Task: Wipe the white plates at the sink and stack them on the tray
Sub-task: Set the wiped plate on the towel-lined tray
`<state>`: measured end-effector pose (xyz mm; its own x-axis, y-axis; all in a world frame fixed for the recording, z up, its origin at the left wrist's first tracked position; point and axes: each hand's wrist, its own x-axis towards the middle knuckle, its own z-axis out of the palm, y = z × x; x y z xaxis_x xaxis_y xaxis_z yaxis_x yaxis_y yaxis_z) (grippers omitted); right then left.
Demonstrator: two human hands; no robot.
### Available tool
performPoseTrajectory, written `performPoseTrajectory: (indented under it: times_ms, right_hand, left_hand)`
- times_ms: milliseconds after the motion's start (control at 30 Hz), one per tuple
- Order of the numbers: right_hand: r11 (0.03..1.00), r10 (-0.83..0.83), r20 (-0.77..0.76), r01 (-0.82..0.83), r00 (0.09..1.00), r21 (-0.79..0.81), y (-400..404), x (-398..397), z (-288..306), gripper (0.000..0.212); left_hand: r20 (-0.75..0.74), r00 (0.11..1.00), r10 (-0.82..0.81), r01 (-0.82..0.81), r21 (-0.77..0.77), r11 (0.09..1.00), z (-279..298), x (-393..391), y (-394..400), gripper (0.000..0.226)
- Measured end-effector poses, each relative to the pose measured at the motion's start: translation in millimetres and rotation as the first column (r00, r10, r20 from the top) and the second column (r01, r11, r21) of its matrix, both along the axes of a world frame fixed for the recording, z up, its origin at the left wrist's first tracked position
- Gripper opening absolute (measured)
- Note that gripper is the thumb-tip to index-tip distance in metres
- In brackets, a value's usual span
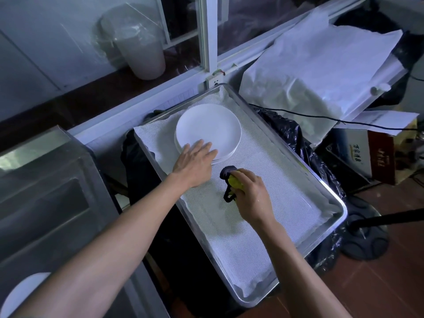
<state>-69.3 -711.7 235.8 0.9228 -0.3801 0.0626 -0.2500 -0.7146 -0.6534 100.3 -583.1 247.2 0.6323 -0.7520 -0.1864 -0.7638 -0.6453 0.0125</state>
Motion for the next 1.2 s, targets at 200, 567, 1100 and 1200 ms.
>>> performPoseTrajectory:
  times_ms: [200, 567, 1100, 1200]
  right_hand:
    - [1.000, 0.018, 0.014, -0.018, 1.000, 0.018, 15, 5, 9, 0.046]
    - [0.987, 0.157, 0.137, -0.158, 0.978, -0.001, 115, 32, 32, 0.054]
    - [0.798, 0.602, 0.012, -0.600, 0.799, -0.066, 404, 20, 1, 0.059]
    - [0.756, 0.649, -0.052, -0.651, 0.759, -0.065, 456, 15, -7, 0.060]
  left_hand:
    - [0.007, 1.000, 0.023, -0.021, -0.173, 0.985, 12, -21, 33, 0.037]
    - [0.042, 0.985, 0.167, -0.141, -0.359, 0.923, 19, -65, 170, 0.025]
    - [-0.124, 0.791, 0.600, -0.606, -0.298, 0.738, -29, -170, 483, 0.039]
    - [-0.224, 0.662, 0.715, -0.748, -0.260, 0.611, -47, -190, 536, 0.039]
